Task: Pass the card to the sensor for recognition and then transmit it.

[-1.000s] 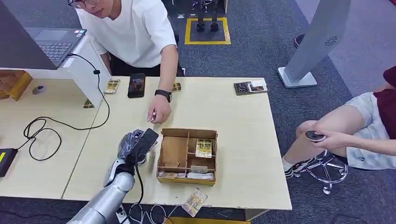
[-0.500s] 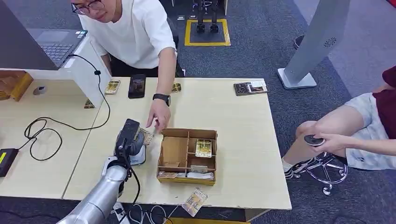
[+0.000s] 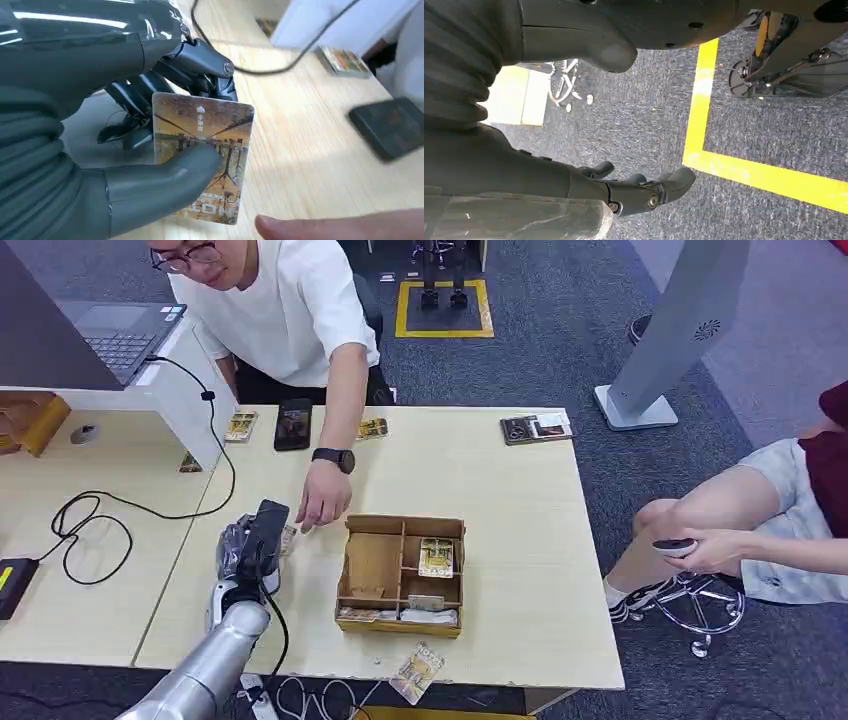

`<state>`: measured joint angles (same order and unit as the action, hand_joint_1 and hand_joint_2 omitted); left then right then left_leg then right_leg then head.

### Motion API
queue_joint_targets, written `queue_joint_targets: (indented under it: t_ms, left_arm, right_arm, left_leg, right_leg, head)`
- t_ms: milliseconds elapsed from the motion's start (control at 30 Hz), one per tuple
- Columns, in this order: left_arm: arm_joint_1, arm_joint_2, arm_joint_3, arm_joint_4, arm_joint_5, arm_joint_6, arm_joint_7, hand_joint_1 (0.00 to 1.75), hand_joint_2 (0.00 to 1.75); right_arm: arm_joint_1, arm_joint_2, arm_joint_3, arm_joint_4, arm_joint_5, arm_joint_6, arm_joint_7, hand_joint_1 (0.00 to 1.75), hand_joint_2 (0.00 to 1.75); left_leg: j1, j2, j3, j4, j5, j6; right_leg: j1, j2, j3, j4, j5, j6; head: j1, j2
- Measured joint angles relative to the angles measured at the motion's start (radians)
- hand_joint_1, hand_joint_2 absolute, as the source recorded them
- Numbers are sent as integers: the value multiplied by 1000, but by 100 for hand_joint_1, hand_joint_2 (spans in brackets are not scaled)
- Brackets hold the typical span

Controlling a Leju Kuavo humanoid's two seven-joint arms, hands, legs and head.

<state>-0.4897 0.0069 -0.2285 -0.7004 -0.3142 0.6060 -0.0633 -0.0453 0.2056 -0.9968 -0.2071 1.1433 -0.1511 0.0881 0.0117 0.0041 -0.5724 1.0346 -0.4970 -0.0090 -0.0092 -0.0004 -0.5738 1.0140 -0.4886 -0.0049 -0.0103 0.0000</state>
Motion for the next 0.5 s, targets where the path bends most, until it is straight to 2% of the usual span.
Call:
queue_joint_targets:
  t_ms: [167,300,500]
  left_arm:
    - [1,9,-2,7,-125,59,37,175,175]
    - [9,13,1,6,-236,65,51,175,175]
    - [38,3,67,-32,-281,65,-13,175,175]
  right_arm:
    - [0,0,0,0,1,5,0,0,175]
    - [0,0,0,0,7,7,0,0,175]
    - [0,0,0,0,16,6,0,0,175]
  left_leg:
    - [0,0,-1,0,0,0]
    - [0,0,-1,0,0,0]
    - [0,0,-1,0,0,0]
  right_leg:
    - [0,0,0,0,0,0]
    - [0,0,0,0,0,0]
    - [0,0,-1,-1,0,0]
  head:
    - [0,0]
    - [0,0]
    - [0,0]
